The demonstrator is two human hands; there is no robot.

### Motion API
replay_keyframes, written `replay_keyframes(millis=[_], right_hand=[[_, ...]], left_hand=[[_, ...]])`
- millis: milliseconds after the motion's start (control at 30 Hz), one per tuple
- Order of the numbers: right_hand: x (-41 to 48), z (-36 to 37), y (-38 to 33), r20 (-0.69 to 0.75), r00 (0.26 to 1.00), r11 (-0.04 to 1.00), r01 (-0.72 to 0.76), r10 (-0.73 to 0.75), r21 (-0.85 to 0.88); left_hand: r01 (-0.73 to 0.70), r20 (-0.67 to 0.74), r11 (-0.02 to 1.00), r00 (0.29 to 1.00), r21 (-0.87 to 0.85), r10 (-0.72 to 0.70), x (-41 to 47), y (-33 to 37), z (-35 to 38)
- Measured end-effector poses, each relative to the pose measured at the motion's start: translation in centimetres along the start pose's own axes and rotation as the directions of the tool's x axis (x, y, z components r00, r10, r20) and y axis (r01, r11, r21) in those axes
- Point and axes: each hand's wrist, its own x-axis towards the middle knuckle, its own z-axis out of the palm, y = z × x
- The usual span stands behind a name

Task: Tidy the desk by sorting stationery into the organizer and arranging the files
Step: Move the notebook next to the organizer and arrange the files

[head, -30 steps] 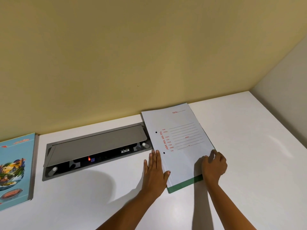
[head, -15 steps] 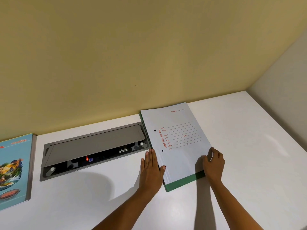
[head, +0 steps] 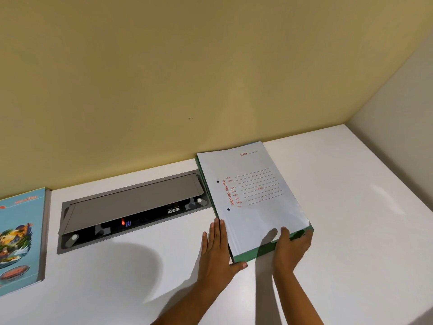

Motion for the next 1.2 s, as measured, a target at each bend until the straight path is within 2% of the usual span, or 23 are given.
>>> replay_keyframes(millis=[200, 400, 767, 933, 1067, 1200], right_hand=[[-0.6, 1.8, -1.0, -0.008, 0.997, 0.997, -0.075, 0.075, -0.010], [-0.7, 1.4, -0.3, 0.005, 0.998, 0.997, -0.054, 0.055, -0.048], [-1.1, 0.8, 0.4, 0.068, 0.998, 0.992, 0.024, -0.015, -0.127], [-1.1, 0.1, 0.1, 0.111, 0.994, 0.991, 0.037, -0.023, -0.126], [-1.9, -0.5, -0.3, 0.177, 0.984, 0.987, 0.061, -0.034, -0.150], [-4.6, -0.9, -0.1, 0.210, 0.975, 0.972, 0.110, -0.066, -0.206]], left_hand=[[0.089, -0.027, 0.995, 0.996, 0.040, -0.088, 1.1, 0.9, 0.0], [0.087, 0.036, 0.993, 0.995, 0.078, -0.090, 1.4, 0.5, 0.7], [0.095, 0.121, 0.995, 0.988, 0.027, -0.097, 1.2, -0.2, 1.2], [-0.051, 0.032, 0.998, 0.998, -0.036, 0.053, 0.3, -0.5, -0.2], [-0.061, 0.040, 0.997, 0.997, -0.048, 0.063, -0.5, -1.7, -1.5], [-0.064, 0.039, 0.998, 0.997, 0.026, 0.063, -2.7, -3.5, -2.7]])
